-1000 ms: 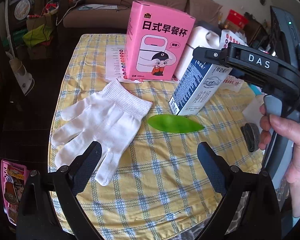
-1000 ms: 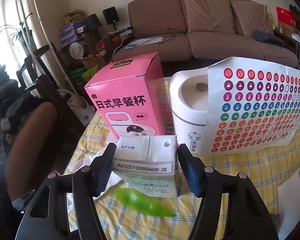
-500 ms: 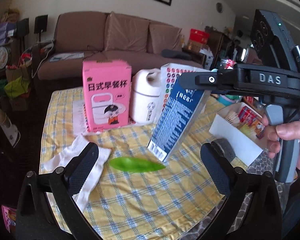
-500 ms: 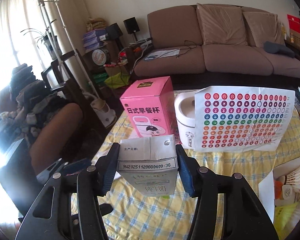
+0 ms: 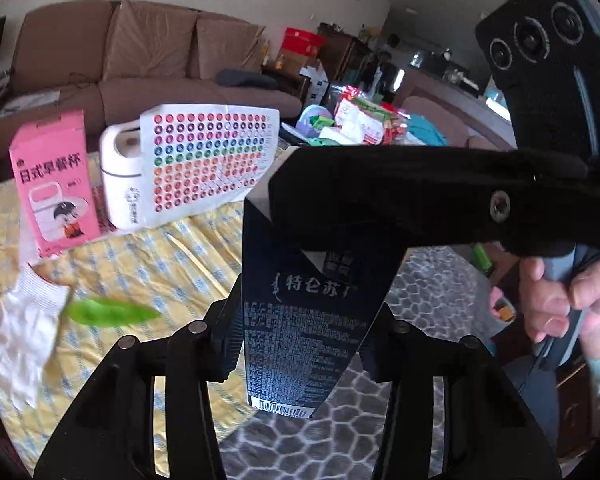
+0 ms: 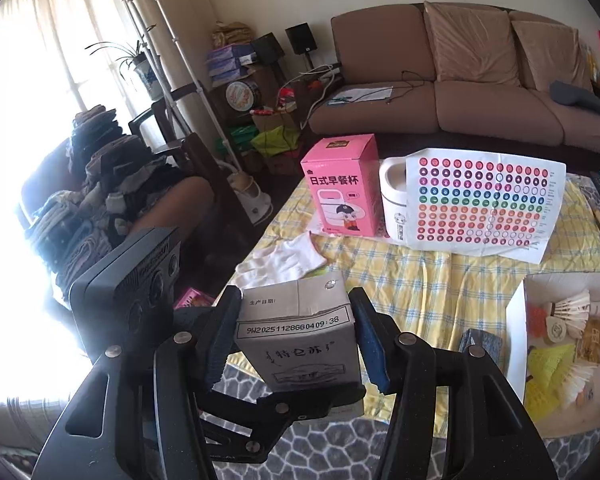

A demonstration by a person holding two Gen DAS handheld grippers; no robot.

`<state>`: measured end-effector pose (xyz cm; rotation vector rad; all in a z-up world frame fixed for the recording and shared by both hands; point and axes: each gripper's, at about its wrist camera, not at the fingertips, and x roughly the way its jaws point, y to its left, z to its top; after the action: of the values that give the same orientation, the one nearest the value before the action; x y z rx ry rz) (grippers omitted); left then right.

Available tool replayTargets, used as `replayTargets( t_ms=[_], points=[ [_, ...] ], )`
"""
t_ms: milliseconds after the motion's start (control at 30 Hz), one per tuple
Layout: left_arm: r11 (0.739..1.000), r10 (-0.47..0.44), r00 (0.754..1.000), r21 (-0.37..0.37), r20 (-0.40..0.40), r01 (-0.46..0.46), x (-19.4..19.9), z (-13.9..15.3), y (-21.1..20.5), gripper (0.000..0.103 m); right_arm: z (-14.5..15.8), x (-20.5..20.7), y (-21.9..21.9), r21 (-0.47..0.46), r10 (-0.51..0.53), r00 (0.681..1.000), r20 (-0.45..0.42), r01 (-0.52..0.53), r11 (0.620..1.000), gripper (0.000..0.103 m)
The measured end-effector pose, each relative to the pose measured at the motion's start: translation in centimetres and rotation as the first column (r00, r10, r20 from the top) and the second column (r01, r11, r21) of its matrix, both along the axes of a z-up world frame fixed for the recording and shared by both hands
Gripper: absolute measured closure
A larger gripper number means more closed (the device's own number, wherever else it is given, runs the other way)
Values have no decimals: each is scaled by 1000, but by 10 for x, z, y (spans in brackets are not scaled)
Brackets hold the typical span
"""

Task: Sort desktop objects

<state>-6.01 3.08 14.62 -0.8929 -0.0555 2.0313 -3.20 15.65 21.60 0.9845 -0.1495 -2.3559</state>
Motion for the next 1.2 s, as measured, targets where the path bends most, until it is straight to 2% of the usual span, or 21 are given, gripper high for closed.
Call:
replayTargets(
  t_ms=[100, 167, 233, 267, 333, 400, 433, 467, 500, 567, 633, 700, 767, 867, 933, 1000, 1067, 1133, 1167, 1200],
  points=[
    [1000, 18, 998, 22, 65, -20, 8, 5, 10, 62, 7, 13, 18, -78, -20, 1000, -5, 20, 997, 47],
    [996, 30, 987, 79, 159, -43, 7, 4, 11, 64, 18, 26, 40, -142, -60, 998, -24, 56, 988, 46],
    [985, 30, 966, 155, 258, -72, 3, -3, 9, 64, 26, 43, 67, -176, -109, 992, -67, 96, 980, 32],
    [980, 31, 956, 181, 293, -87, 0, -6, 10, 64, 28, 53, 79, -166, -128, 988, -89, 112, 980, 30],
    [972, 31, 941, 210, 338, -107, -2, -10, 10, 64, 18, 70, 100, -103, -129, 986, -103, 119, 988, 21],
    [963, 2, 935, 251, 355, -98, -3, -9, 11, 64, 1, 84, 115, -51, -72, 994, -88, 68, 996, 20],
    [954, -20, 932, 287, 363, -92, -4, -7, 11, 64, -10, 89, 125, -74, -61, 997, -42, 58, 996, 20],
    [941, -43, 928, 328, 369, -87, -6, -4, 11, 64, -21, 93, 137, -152, -64, 998, 7, 65, 986, 19],
    [924, -69, 924, 372, 375, -83, -7, -1, 12, 64, -32, 96, 150, -261, -63, 997, 52, 75, 962, 19],
    [890, -121, 921, 451, 371, -65, -11, 7, 19, 64, -49, 102, 171, -439, -74, 991, 108, 114, 891, 19],
    [853, -183, 910, 521, 373, -42, -16, 16, 33, 63, -59, 106, 186, -586, -78, 991, 113, 130, 800, 19],
    [827, -241, 896, 563, 374, -12, -21, 23, 55, 63, -59, 109, 198, -686, -70, 994, 87, 111, 719, 19],
    [812, -294, 883, 583, 366, 29, -21, 28, 83, 63, -53, 110, 212, -741, -69, 997, 46, 80, 667, 19],
    [797, -367, 858, 598, 360, 90, -19, 26, 120, 63, -45, 109, 235, -765, -89, 996, 13, 67, 641, 27],
    [781, -410, 838, 613, 359, 120, -18, 26, 141, 63, -46, 105, 250, -762, -99, 995, 28, 85, 642, 51],
    [770, -441, 824, 622, 356, 143, -23, 25, 164, 63, -53, 105, 272, -804, -85, 996, 26, 72, 590, 54],
    [772, -470, 806, 611, 361, 176, -27, 27, 189, 63, -55, 107, 293, -807, -122, 992, 24, 91, 584, 55],
    [785, -473, 799, 589, 371, 192, -32, 27, 215, 60, -55, 112, 315, -802, -182, 983, 18, 123, 584, 59],
    [798, -463, 800, 572, 381, 190, -36, 27, 228, 56, -54, 113, 327, -792, -221, 975, 16, 147, 592, 59],
    [810, -455, 799, 555, 393, 189, -42, 27, 241, 46, -54, 111, 336, -777, -245, 969, 22, 171, 605, 59]
  ],
)
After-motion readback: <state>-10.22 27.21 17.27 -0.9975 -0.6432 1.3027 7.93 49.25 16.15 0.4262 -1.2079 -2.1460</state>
